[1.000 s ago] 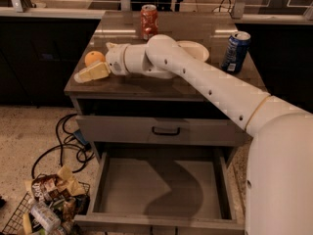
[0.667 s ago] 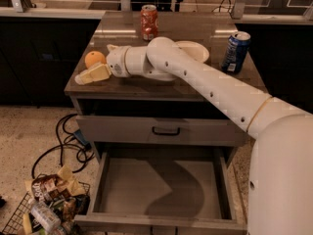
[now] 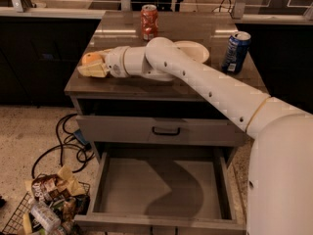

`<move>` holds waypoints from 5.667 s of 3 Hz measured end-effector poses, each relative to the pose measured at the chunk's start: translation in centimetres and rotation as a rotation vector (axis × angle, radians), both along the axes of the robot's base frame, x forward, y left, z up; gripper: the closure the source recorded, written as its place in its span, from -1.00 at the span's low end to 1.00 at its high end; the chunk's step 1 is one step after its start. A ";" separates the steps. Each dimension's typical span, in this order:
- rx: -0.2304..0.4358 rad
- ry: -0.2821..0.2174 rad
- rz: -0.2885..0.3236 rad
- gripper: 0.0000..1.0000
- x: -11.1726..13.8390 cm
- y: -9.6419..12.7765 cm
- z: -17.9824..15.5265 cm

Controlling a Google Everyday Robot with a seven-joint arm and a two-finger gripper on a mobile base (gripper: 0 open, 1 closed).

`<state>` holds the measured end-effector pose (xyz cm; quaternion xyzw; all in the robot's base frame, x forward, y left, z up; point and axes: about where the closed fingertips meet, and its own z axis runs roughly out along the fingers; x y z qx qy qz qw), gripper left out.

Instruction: Place orange into middle drawer

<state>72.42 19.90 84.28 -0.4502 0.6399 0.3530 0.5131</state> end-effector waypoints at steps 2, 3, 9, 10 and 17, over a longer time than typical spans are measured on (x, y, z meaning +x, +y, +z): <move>0.001 0.002 0.008 0.88 -0.2 0.5 -0.1; 0.001 0.003 0.011 1.00 -0.3 0.7 -0.1; -0.015 -0.013 -0.059 1.00 -17.2 -16.9 -3.2; 0.001 0.060 0.031 1.00 -22.0 -19.3 -11.2; -0.042 0.286 0.004 1.00 -23.3 -18.9 -35.9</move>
Offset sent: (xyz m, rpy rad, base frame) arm -0.0010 0.0024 -0.0004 0.0002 0.0009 0.0037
